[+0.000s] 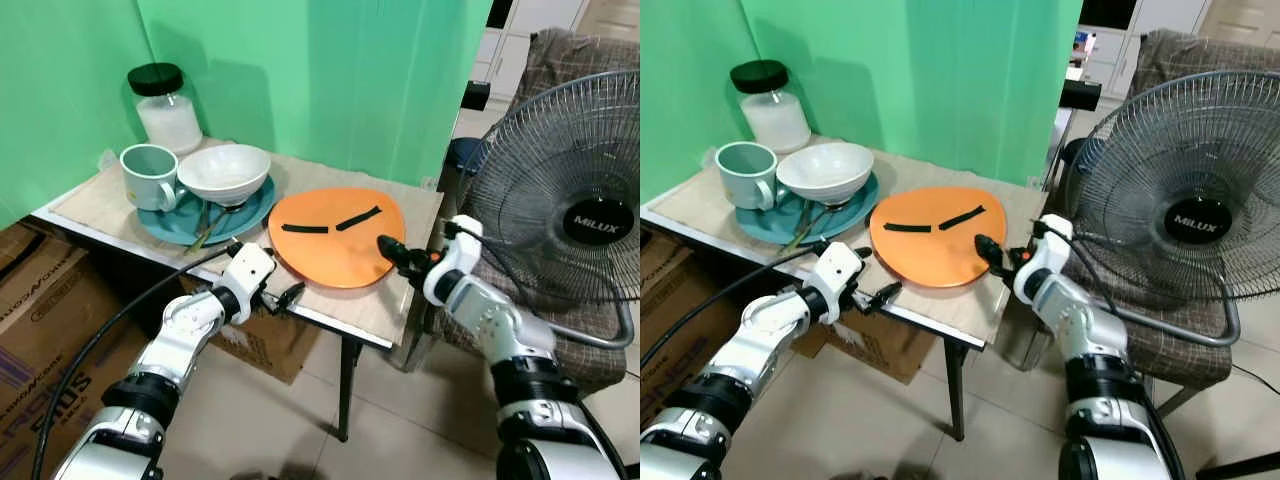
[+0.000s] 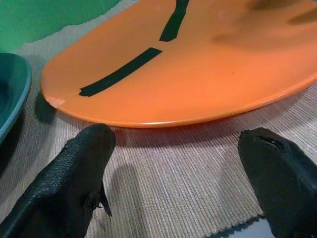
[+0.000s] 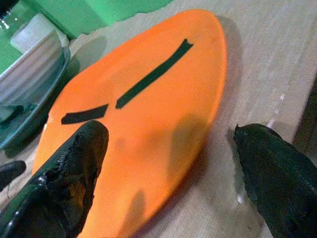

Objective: Setting the table

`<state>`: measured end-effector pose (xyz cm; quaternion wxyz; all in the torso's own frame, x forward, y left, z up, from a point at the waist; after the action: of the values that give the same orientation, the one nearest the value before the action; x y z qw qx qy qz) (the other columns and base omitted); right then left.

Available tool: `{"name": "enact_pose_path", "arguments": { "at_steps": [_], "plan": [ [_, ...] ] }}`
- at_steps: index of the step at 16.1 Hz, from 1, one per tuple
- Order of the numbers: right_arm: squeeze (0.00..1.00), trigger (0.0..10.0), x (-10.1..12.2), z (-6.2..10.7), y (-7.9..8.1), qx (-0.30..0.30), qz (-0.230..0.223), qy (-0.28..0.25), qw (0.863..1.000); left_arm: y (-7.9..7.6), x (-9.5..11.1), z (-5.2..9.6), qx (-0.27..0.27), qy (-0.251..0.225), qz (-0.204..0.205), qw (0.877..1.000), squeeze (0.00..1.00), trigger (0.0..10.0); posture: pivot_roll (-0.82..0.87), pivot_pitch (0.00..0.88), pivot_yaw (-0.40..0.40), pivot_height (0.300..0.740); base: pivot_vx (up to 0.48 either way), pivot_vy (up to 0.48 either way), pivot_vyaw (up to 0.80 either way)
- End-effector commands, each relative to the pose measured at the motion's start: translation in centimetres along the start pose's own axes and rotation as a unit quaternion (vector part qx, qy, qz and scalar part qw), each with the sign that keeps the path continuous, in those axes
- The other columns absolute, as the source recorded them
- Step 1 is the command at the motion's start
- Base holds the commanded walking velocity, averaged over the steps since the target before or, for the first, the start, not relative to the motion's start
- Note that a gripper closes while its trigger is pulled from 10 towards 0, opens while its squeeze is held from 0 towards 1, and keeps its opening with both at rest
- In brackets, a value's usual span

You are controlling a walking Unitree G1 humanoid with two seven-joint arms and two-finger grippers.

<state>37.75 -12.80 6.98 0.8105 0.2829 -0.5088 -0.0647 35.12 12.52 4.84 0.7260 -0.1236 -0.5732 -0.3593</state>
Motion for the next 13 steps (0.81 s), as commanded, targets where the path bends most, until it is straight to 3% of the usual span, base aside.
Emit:
{"name": "enact_pose_path", "arguments": {
  "at_steps": [1, 8, 13],
  "plan": [
    [0.0, 10.0, 0.4, -0.3, 0.3, -0.001, 0.0, -0.006, 1.0, -0.9, -2.2, 0.5, -0.019, 0.045, -0.001, 0.999, 0.4, 10.0, 0.04, 0.022, 0.02, 0.74, 0.0, 0.0, 0.0],
    [0.0, 10.0, 2.3, 0.4, -0.3, -0.007, 0.001, -0.038, 0.999, -0.6, 3.4, 0.4, -0.065, -0.084, 0.032, 0.994, 0.32, 10.0, 0.02, 0.027, 0.035, 0.74, 0.0, 0.0, 0.0],
    [0.0, 10.0, 3.3, 1.5, -0.8, -0.014, 0.006, -0.061, 0.998, 1.7, 4.4, -1.0, -0.027, -0.072, 0.013, 0.997, 0.3, 10.0, -0.01, 0.048, 0.056, 0.74, 0.0, 0.0, 0.0]
  ]
}}
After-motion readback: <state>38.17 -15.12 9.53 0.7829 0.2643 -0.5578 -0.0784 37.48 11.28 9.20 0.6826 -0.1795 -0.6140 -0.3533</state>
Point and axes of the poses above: a point about 5 cm out from each wrist's last joint towards the gripper, its own z axis pointing back from the gripper into the wrist, its own x axis along the axis of the wrist's last joint, y = z × x, the point moved 5 cm from there along -z, pointing out of the wrist towards the gripper, and after that the axes turned 2 degrees about z, right-handed, at the moved point
